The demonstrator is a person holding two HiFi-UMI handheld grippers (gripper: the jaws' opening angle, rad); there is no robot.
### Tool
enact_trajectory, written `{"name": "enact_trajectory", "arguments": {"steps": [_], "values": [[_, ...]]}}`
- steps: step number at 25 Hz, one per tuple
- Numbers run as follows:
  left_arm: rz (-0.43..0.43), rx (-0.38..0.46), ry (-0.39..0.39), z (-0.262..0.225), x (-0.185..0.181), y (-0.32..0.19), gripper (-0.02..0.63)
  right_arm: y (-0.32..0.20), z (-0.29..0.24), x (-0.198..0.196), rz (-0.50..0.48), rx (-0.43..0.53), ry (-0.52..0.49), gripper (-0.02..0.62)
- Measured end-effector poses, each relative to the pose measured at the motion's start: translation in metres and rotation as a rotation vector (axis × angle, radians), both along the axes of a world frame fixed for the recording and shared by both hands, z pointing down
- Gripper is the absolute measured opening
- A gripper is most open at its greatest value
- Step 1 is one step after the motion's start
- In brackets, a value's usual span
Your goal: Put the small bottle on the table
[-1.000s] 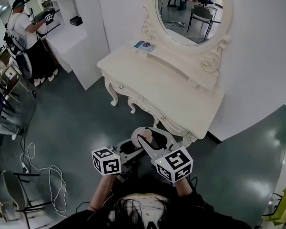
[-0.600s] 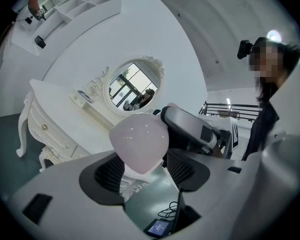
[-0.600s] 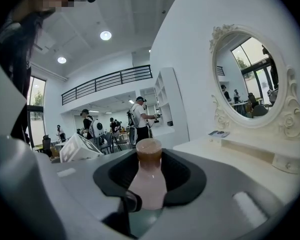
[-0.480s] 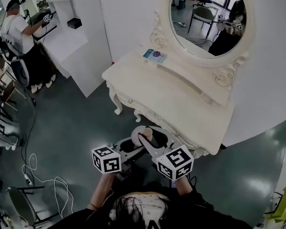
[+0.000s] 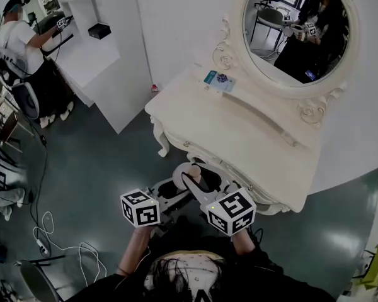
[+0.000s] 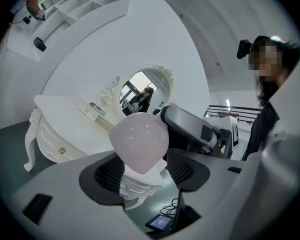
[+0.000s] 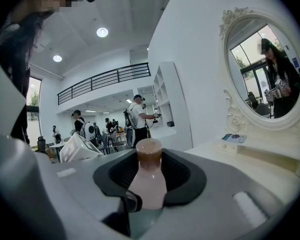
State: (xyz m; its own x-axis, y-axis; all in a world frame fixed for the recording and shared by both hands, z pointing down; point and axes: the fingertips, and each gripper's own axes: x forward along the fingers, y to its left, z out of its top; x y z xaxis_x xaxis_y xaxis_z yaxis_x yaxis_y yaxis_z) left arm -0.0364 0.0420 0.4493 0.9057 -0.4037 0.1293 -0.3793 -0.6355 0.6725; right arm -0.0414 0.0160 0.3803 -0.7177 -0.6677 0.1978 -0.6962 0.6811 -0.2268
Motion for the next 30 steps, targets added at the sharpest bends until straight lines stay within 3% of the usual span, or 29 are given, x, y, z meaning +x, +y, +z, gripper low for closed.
{"name": "enact_trajectory", "arguments": {"steps": [6, 15, 30], "values": [[-0.011, -0.003, 0.009, 0.006, -0.023, -0.019, 0.247, -0.018, 0.007, -0.024, -0.016, -0.005, 0.021, 0.15], [-0.028, -0.046, 0.017, 0.017, -0.023, -0.041, 0.247, -0.043, 0.018, -0.025, -0.03, -0.044, 0.025, 0.15], [-0.063, -0.062, 0.004, 0.018, 0.026, -0.149, 0.247, -0.153, 0.02, 0.023, -0.076, -0.06, 0.012, 0.15]]}}
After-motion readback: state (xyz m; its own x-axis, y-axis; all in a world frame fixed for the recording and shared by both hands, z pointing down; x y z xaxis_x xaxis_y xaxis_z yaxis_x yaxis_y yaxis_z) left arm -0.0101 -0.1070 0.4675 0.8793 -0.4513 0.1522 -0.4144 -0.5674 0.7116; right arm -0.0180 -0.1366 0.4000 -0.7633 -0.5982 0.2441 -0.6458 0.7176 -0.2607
